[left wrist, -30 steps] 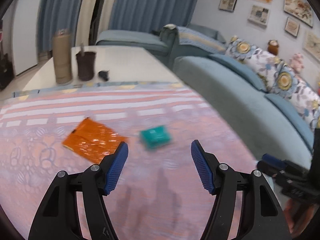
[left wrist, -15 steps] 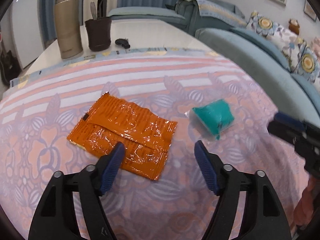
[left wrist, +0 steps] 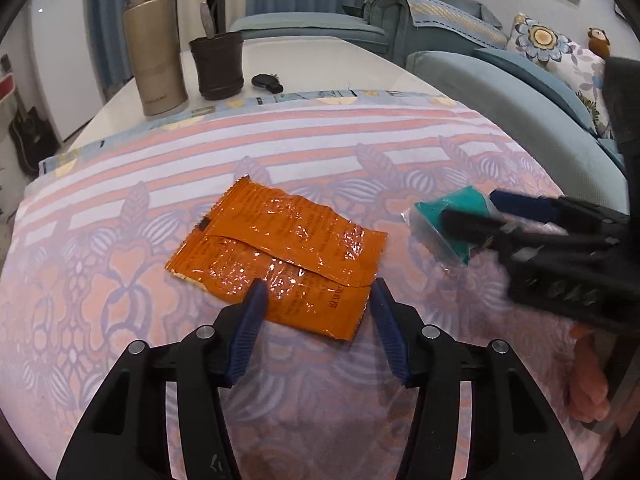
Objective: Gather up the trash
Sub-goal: 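Grasp the orange wrapper with left tool while right tool grasps teal packet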
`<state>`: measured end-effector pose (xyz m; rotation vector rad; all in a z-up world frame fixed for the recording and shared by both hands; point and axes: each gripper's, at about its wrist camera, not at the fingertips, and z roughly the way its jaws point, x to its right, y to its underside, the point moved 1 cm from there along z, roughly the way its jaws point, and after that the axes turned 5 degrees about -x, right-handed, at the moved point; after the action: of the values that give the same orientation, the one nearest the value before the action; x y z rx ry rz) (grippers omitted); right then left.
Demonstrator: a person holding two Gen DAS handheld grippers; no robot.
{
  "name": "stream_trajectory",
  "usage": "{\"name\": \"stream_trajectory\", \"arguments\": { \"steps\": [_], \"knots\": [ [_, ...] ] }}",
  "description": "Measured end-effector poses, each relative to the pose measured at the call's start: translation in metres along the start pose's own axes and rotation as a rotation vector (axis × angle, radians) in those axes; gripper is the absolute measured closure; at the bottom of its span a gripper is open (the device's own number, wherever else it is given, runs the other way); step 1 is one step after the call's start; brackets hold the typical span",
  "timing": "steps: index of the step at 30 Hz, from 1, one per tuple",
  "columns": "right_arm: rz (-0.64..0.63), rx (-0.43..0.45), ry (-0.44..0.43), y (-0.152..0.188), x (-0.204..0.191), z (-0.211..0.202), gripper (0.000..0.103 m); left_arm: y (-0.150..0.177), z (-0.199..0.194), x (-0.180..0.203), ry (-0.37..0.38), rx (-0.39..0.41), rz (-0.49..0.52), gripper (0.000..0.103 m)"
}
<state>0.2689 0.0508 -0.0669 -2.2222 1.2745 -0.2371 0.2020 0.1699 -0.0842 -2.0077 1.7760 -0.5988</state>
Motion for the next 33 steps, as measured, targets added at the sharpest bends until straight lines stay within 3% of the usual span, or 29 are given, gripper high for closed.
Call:
{"name": "stream_trajectory", "arguments": {
  "steps": [3, 5, 14, 18, 23, 25, 27, 29, 33],
  "knots": [
    [-0.025, -0.017, 0.012, 0.000, -0.006, 0.005, 0.051, 0.000, -0.002, 0.000, -0.006, 0.008, -0.004, 0.068],
    [-0.037, 0.002, 0.029, 0.002, -0.009, 0.002, 0.054, 0.000, -0.002, -0.004, 0.029, 0.014, -0.016, 0.099],
    [-0.048, 0.139, 0.033, 0.012, -0.009, -0.026, 0.057, 0.010, -0.009, -0.008, 0.163, 0.012, -0.053, 0.103],
    [-0.015, 0.155, -0.003, 0.028, -0.001, -0.045, 0.057, 0.036, -0.031, 0.010, 0.219, 0.002, 0.017, 0.103],
    [-0.017, 0.167, -0.050, 0.073, 0.006, -0.085, 0.057, 0.085, -0.071, 0.031, 0.267, -0.030, 0.170, 0.103],
    [-0.015, 0.155, -0.045, 0.097, 0.008, -0.096, 0.057, 0.101, -0.081, 0.028, 0.269, -0.052, 0.156, 0.099],
    [-0.021, 0.150, -0.029, 0.110, 0.008, -0.103, 0.056, 0.114, -0.088, 0.018, 0.280, -0.063, 0.108, 0.088],
    [-0.018, 0.157, -0.034, 0.119, 0.007, -0.109, 0.056, 0.123, -0.094, 0.005, 0.260, -0.053, 0.041, 0.064],
    [-0.033, 0.143, -0.010, 0.122, 0.003, -0.105, 0.056, 0.129, -0.102, -0.030, 0.243, -0.011, -0.228, 0.047]
  ]
}}
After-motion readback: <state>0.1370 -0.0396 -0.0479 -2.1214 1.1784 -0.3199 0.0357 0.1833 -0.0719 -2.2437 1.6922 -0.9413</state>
